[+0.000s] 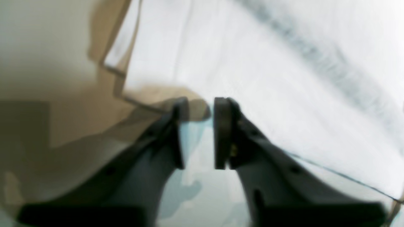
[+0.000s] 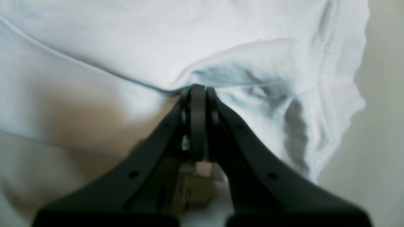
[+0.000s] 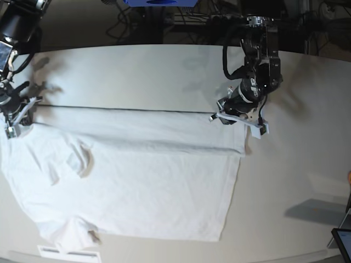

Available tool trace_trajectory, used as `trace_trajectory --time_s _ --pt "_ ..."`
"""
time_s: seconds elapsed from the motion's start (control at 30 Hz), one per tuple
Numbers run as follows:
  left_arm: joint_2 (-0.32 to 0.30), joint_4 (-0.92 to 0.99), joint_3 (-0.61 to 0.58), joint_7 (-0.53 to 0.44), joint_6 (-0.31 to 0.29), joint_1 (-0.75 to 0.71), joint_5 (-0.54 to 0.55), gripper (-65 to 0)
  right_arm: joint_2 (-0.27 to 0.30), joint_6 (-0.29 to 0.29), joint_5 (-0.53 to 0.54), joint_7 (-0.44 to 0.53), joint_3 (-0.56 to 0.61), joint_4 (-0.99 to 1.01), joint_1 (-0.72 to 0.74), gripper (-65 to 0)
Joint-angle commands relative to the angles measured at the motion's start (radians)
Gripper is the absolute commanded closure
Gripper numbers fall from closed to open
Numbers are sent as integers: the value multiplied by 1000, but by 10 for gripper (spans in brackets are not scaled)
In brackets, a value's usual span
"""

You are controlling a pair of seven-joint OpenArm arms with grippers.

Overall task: Fold the T-shirt properly
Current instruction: 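Drag the folded edge with both grippers toward the collar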

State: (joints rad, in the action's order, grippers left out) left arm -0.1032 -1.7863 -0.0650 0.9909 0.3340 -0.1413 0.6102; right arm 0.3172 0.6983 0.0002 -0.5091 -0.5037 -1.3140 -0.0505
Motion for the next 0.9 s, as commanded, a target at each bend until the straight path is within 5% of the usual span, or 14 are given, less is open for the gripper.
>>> trace_trajectory --time_s 0.0,0.07,0.33,0.57,0.87 --pt "-3 -22 4 -20 -5 15 6 -69 15 0 -42 -56 -3 -6 -7 -10" --pt "-3 -25 4 -56 -5 22 6 0 15 0 -42 -56 -3 -6 -7 -10" --pt "3 0 -5 -89 32 110 -175 0 15 0 -42 -56 -3 -6 -7 -10" --pt "-2 179 -14 -89 -5 197 -187 0 15 0 -42 -56 -3 -6 -7 -10" --pt "-31 220 -166 -51 -14 187 -249 0 15 0 -42 -56 -3 -6 -7 -10"
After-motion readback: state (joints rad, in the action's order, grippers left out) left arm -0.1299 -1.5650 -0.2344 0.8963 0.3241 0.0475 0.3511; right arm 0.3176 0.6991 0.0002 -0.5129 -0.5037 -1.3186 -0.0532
